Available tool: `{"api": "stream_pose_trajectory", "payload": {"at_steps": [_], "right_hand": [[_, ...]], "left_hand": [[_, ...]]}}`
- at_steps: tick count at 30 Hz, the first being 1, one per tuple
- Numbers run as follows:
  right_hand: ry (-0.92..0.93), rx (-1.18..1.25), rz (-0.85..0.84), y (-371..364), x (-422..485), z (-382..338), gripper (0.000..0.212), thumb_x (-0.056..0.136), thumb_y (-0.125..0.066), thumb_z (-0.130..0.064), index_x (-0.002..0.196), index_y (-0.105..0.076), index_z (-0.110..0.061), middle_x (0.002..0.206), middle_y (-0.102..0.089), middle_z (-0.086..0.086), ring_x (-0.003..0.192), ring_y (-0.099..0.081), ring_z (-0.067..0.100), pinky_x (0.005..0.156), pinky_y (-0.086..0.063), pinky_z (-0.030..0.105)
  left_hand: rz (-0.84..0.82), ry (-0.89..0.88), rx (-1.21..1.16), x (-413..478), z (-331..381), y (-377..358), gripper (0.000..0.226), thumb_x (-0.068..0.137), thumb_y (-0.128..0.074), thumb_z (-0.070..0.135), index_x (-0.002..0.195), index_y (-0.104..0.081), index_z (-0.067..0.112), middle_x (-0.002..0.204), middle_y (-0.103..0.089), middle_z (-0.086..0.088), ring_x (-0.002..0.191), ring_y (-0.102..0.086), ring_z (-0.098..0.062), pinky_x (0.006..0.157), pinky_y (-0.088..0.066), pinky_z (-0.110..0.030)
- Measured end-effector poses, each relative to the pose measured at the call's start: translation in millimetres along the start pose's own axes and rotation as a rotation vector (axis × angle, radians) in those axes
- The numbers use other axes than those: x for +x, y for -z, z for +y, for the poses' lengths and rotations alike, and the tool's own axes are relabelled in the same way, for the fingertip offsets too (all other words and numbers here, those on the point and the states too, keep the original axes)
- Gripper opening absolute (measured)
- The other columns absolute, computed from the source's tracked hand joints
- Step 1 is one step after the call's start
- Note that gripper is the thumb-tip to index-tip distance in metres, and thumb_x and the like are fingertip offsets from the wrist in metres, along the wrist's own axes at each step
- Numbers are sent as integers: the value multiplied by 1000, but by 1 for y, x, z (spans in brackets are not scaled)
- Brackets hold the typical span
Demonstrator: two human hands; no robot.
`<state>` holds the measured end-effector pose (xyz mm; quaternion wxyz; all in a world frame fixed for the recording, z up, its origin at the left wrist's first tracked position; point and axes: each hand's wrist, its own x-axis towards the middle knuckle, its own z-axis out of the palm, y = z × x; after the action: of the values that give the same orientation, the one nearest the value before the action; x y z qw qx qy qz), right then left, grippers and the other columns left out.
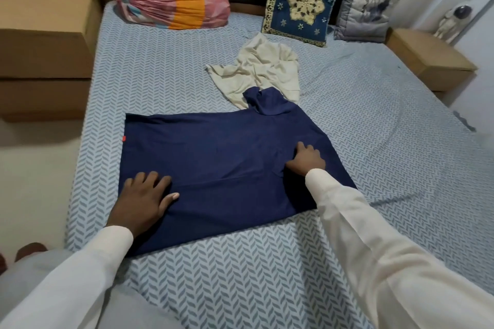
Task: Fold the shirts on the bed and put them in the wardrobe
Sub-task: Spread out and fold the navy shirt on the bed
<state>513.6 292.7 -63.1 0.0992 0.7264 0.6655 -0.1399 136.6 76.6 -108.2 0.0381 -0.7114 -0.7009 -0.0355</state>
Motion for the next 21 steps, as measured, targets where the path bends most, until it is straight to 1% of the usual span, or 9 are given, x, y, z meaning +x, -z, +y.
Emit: {"api": "stream_pose_trajectory", "payload": {"at_steps": [2, 4, 6, 9, 12, 15, 17, 19, 21], "right_hand": [[-7, -19, 34, -9, -2, -8, 61, 85, -59, -40, 139, -37, -21, 140, -40, 14, 127, -41, 38, 99, -45, 48], [-10, -15, 79, -15, 1, -15, 52, 87, -59, -36, 134, -43, -21, 137, -40, 15, 125, -42, 39, 96, -45, 47], [-35, 14, 109, -11, 7, -19, 42, 90, -57, -33, 130, -50, -21, 138, -41, 14, 124, -42, 39, 96, -44, 47], [-50, -23, 38, -2, 15, -24, 38, 91, -55, -31, 128, -57, -25, 140, -43, 11, 125, -47, 38, 98, -44, 46], [-15, -46, 51, 7, 19, -26, 38, 87, -58, -35, 124, -63, -25, 134, -54, 8, 118, -58, 36, 95, -48, 43], [-24, -105, 4, 10, 23, -29, 42, 90, -59, -36, 130, -59, -24, 138, -50, 8, 120, -56, 36, 96, -49, 44], [-64, -163, -35, 9, 24, -35, 49, 93, -57, -36, 139, -50, -22, 145, -42, 9, 129, -46, 37, 100, -45, 46], [-75, -193, 49, 9, 25, -48, 53, 93, -57, -35, 142, -43, -19, 147, -39, 10, 134, -37, 38, 102, -41, 47], [38, -156, 165, 11, 29, -66, 50, 91, -59, -31, 137, -45, -16, 141, -42, 12, 130, -38, 39, 100, -40, 47]], "left_hand": [[-23, -33, -50, -1, -15, 2, 45, 91, -32, 61, 92, -53, 21, 82, -56, -3, 72, -54, -30, 63, -39, -40], [-64, -60, -132, 0, -31, 3, 43, 91, -32, 61, 84, -49, 22, 74, -56, 0, 66, -59, -29, 58, -45, -38], [-83, -94, -179, 2, -44, 4, 44, 91, -33, 62, 80, -48, 23, 73, -54, 0, 66, -60, -27, 56, -47, -36], [-111, -81, -229, 2, -53, 10, 44, 92, -37, 63, 84, -52, 23, 81, -54, 3, 74, -60, -22, 59, -40, -32], [-243, -13, -295, 9, -56, 14, 30, 96, -48, 55, 94, -53, 26, 92, -57, 5, 86, -61, -19, 68, -41, -32], [-289, -5, -302, 15, -59, 15, 24, 96, -51, 51, 95, -52, 27, 94, -56, 6, 89, -61, -19, 70, -41, -32], [-270, -11, -298, 18, -59, 14, 28, 93, -52, 56, 91, -53, 28, 90, -56, 7, 87, -59, -18, 72, -43, -33], [-203, 9, -292, 24, -60, 15, 35, 90, -46, 61, 87, -55, 27, 86, -57, 5, 83, -56, -19, 74, -45, -35], [-144, 31, -301, 36, -61, 15, 32, 90, -49, 53, 89, -59, 22, 89, -58, 0, 86, -57, -24, 76, -47, -38]]}}
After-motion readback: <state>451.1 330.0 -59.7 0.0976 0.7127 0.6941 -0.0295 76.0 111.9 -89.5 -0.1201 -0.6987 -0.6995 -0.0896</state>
